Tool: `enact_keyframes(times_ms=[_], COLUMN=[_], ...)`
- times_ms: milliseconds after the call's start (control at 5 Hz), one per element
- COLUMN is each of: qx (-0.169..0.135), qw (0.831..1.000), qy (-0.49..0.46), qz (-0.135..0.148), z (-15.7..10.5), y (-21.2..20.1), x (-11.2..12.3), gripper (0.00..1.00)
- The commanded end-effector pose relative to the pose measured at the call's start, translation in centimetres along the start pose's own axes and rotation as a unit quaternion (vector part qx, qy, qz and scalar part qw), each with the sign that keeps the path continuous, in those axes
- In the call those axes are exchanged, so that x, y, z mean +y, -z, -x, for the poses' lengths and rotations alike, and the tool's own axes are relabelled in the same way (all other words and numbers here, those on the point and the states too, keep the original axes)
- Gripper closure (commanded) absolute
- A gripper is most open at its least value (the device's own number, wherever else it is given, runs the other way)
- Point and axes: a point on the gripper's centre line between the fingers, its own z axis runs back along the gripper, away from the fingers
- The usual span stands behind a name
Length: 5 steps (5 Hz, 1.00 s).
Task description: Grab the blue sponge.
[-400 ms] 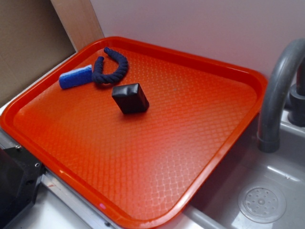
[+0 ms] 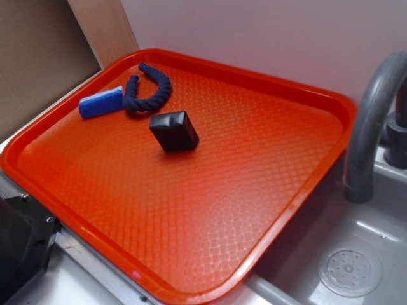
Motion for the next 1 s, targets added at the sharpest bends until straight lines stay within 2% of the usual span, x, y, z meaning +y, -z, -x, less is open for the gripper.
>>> enact_keyframes(times_ms=[0,200,400,600,800], qx=[-0.032,-0.031,-0.025,-0.007,0.019], qw=[0.992,0.986,0.988,0.987,0.982], qy=[0.118,0.163,0.150,0.158,0.185], qz=[0.015,0.025,0.022,-0.002,-0.035], z=[-4.9,-8.4,-10.8,-11.8,-12.2], y=[4.7,7.3,9.3,11.1,13.5], x=[3.1,6.5,9.5,10.7,10.7], gripper=[0.00,0.00,0.00,0.00,0.00])
